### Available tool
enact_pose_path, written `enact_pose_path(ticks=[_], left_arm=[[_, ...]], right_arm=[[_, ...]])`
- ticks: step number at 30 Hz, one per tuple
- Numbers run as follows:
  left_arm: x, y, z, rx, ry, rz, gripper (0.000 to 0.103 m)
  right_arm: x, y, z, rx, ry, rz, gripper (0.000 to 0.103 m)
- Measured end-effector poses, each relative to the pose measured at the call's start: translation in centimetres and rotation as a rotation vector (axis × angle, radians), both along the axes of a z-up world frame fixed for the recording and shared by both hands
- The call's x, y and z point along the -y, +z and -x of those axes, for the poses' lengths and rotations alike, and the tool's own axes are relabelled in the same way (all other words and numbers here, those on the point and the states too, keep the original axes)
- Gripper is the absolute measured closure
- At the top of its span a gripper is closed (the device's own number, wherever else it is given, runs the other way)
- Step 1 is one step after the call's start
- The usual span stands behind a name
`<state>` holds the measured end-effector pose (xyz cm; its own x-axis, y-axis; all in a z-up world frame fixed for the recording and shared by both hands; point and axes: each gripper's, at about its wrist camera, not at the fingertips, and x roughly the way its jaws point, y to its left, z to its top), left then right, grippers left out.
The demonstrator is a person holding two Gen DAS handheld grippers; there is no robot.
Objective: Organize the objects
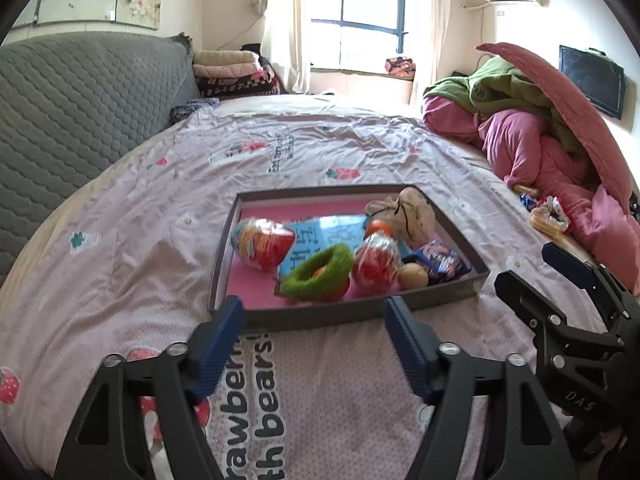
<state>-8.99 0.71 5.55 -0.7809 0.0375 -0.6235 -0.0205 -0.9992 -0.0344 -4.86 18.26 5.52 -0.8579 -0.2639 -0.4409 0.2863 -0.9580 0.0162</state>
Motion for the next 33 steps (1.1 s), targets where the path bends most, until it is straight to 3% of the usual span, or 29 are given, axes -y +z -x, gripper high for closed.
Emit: enact_pose_path(ticks=[11,33], left_arm=[[1.3,-4.2,-0.9,0.033,0.084,0.068,0.026],[1.5,-7.5,-1.8,0.059,0.091,0.032,0.026]], right_arm=[[1.2,-2.6,-0.9,0.076,-0.006,-0.029,0.022],[1.6,-5.9,-0.6,0.164,-0.043,-0.032,0.022]])
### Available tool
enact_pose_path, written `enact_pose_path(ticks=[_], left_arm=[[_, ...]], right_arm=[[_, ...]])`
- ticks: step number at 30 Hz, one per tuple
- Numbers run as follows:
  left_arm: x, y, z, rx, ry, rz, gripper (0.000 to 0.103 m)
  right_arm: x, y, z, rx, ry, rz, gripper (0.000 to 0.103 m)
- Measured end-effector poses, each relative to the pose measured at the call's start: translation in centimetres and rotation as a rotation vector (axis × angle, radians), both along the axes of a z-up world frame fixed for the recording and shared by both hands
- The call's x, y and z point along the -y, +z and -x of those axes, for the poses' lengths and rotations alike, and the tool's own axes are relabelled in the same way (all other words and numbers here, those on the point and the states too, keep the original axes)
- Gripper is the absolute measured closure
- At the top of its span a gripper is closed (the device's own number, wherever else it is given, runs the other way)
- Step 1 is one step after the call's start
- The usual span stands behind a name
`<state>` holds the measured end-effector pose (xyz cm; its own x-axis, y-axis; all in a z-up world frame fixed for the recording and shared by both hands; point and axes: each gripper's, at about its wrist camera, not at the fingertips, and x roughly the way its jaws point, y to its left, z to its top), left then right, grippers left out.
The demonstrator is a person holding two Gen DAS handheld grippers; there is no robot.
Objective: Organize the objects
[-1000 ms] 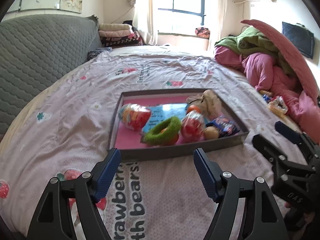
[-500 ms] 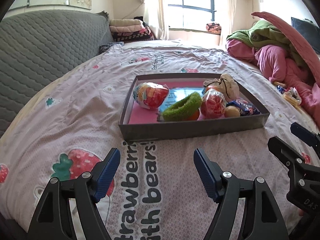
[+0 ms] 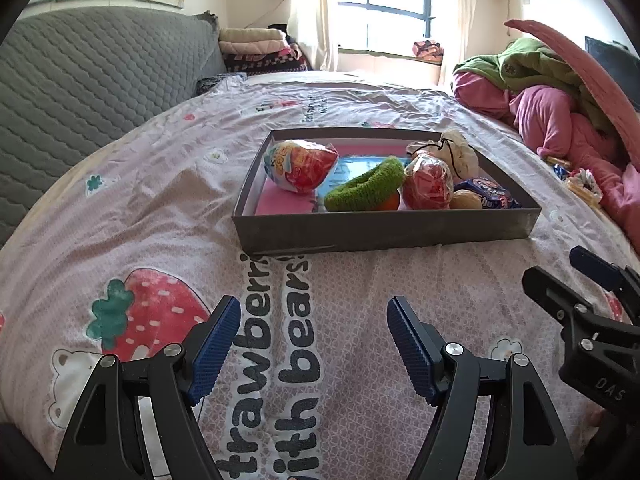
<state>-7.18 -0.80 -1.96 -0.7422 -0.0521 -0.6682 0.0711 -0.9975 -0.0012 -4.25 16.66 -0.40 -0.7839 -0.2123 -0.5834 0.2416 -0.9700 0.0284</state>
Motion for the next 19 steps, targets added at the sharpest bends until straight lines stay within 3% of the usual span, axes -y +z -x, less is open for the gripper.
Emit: enact_pose_path(ticks=[4,19], left_arm=[[0.0,-0.4,0.0,0.009,-0.013,-0.034,0.026],[0.0,-0.9,0.2,0.005,-0.015,-0.023,0.026]], right_arm=[[0.0,-0.4,0.3,0.014,-0.004,-0.001,0.022],[0.6,-1.3,0.7,0.043,0.006,-0.029,0.022]])
